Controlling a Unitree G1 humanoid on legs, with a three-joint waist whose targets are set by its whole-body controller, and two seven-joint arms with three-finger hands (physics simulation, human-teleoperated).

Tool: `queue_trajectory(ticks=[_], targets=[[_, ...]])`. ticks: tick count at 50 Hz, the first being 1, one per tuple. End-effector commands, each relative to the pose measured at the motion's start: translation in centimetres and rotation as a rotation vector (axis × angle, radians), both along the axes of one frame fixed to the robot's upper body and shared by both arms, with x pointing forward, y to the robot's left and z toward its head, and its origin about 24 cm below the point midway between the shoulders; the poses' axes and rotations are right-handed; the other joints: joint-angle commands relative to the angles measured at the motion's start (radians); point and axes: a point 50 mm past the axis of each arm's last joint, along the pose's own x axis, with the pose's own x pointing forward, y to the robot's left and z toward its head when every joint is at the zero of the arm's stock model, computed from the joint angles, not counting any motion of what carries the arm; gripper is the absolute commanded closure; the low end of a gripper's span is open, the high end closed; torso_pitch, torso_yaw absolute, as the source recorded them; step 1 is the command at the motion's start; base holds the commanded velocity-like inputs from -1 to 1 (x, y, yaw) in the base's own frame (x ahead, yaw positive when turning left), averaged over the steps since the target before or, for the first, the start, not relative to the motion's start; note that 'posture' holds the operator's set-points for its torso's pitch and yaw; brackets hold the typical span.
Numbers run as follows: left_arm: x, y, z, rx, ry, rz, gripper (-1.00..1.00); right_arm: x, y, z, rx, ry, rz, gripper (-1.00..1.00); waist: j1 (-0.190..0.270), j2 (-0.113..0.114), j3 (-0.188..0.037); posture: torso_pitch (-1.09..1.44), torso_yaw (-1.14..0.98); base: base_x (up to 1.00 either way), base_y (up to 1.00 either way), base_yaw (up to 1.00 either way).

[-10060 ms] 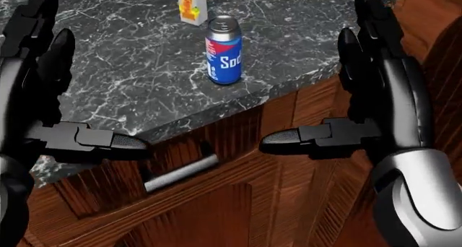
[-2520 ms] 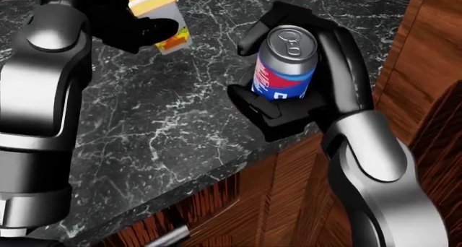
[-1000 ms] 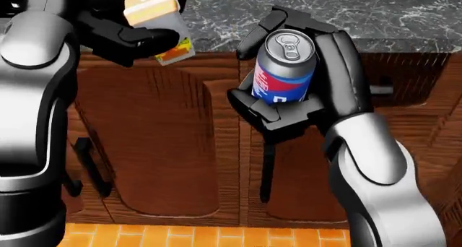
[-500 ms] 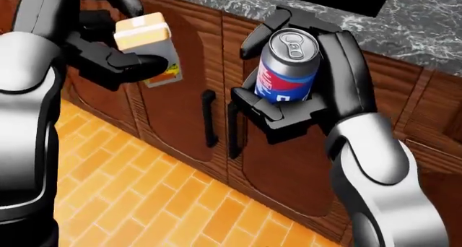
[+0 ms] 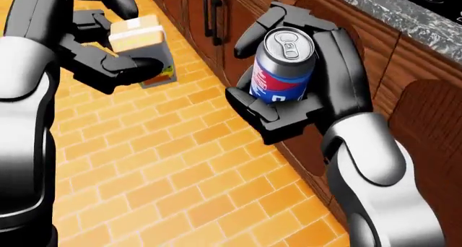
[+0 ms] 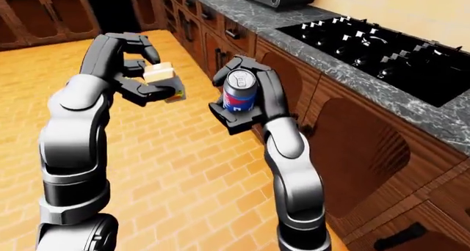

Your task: Move the drinks to the dining counter.

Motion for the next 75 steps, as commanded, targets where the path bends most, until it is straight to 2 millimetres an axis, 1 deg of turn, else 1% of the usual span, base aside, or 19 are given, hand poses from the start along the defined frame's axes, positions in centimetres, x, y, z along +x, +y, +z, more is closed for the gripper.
queue_trajectory(ticks=[1, 9, 14, 26, 30, 32, 38, 39, 43, 44, 45, 47, 55, 59, 60, 67, 70, 73, 75], targets=[[-0.5, 0.1, 2.0, 0.008, -0.092, 0.001, 1.0, -0.5, 0.3, 1.8, 0.011, -0.097, 0.011, 1.0, 0.016, -0.001, -0.022, 0.0, 0.0, -0.03, 0.0, 1.0], [-0.6, 0.0, 1.7, 0.002, -0.083, -0.004, 1.0, -0.6, 0.2, 1.8, 0.006, -0.098, 0.01, 1.0, 0.011, 0.078, -0.026, 0.0, 0.0, -0.02, 0.0, 1.0], [-0.6, 0.1, 1.7, 0.005, -0.081, -0.004, 1.0, -0.4, 0.2, 1.6, 0.002, -0.096, 0.005, 1.0, 0.011, 0.18, -0.046, 0.0, 0.0, 0.0, 0.0, 1.0], [-0.7, 0.6, 1.5, 0.004, -0.074, -0.002, 1.0, 0.0, -0.2, 1.5, -0.004, -0.08, -0.017, 1.0, 0.016, 0.057, -0.018, 0.0, 0.0, 0.0, 0.0, 1.0], [-0.7, 0.7, 1.4, 0.005, -0.071, -0.001, 1.0, 0.1, -0.3, 1.6, -0.008, -0.076, -0.025, 1.0, 0.017, -0.016, -0.053, 0.0, 0.0, 0.0, 0.0, 1.0], [-0.8, 0.7, 1.4, 0.002, -0.066, 0.001, 1.0, 0.1, -0.4, 1.7, -0.002, -0.074, -0.024, 1.0, 0.017, -0.006, -0.021, 0.0, 0.0, 0.0, 0.0, 1.0], [-0.9, 0.8, 1.2, 0.003, -0.07, 0.003, 1.0, 0.7, -0.9, 1.7, 0.004, -0.064, -0.048, 1.0, -0.009, 0.055, -0.036, 0.0, 0.0, 0.0, 0.08, 0.78], [-0.9, 0.9, 1.2, 0.004, -0.069, 0.003, 1.0, 0.8, -1.0, 1.7, 0.009, -0.058, -0.058, 1.0, 0.012, 0.024, -0.022, 0.0, 0.0, 0.0, 0.0, 0.0], [-0.8, 1.2, 1.1, -0.001, -0.073, 0.012, 1.0, 1.0, -1.2, 1.8, -0.001, -0.042, -0.069, 1.0, -0.02, 0.114, -0.029, 0.0, 0.0, 0.0, 0.0, 0.0], [-0.8, 1.2, 1.1, -0.002, -0.072, 0.012, 1.0, 1.1, -1.0, 1.8, -0.01, -0.038, -0.066, 1.0, -0.025, 0.156, -0.071, 0.0, 0.0, 0.16, 0.0, 0.0], [-0.8, 1.2, 1.1, -0.001, -0.072, 0.012, 1.0, 1.1, -0.9, 1.9, -0.014, -0.041, -0.062, 1.0, -0.01, 0.11, -0.036, 0.0, 0.0, 0.42, 0.0, 0.0], [-0.8, 1.3, 1.1, 0.001, -0.071, 0.012, 1.0, 1.1, -0.9, 2.2, -0.023, -0.047, -0.058, 1.0, -0.012, 0.114, 0.016, 0.0, 0.0, 0.72, 0.0, 0.0], [-0.9, 1.3, 1.0, 0.005, -0.076, 0.012, 1.0, 1.2, -0.6, 2.2, -0.032, -0.057, -0.051, 1.0, 0.025, 0.056, 0.014, 0.0, 0.0, 0.88, 0.0, 0.0], [-0.8, 1.3, 1.1, 0.006, -0.079, 0.011, 1.0, 1.3, -0.6, 2.0, -0.034, -0.055, -0.051, 1.0, 0.027, -0.011, 0.011, 0.0, 0.0, 0.94, 0.0, 0.0], [-0.8, 1.4, 1.2, 0.005, -0.081, 0.013, 1.0, 1.3, -0.5, 2.0, -0.035, -0.055, -0.051, 1.0, 0.03, 0.022, 0.017, 0.0, 0.0, 1.0, 0.0, 0.0], [-0.9, 1.4, 1.2, 0.0, -0.081, 0.014, 1.0, 1.2, -0.3, 1.7, -0.042, -0.057, -0.046, 1.0, -0.006, 0.056, -0.039, 0.0, 0.0, 1.0, 0.0, 0.0], [-0.9, 1.4, 1.0, -0.004, -0.074, 0.01, 1.0, 1.2, -0.3, 1.7, -0.041, -0.056, -0.044, 1.0, -0.015, 0.112, -0.058, 0.0, 0.0, 1.0, 0.0, 0.0], [-1.0, 1.2, 0.8, -0.005, -0.072, 0.007, 1.0, 1.3, -0.3, 1.6, -0.047, -0.055, -0.043, 1.0, -0.018, 0.136, 0.016, 0.0, 0.0, 1.0, 0.0, 0.0], [-0.9, 1.2, 0.7, -0.004, -0.069, 0.004, 1.0, 1.2, -0.2, 1.9, -0.047, -0.059, -0.04, 1.0, -0.001, 0.144, -0.028, 0.0, 0.0, 1.0, 0.0, 0.0]])
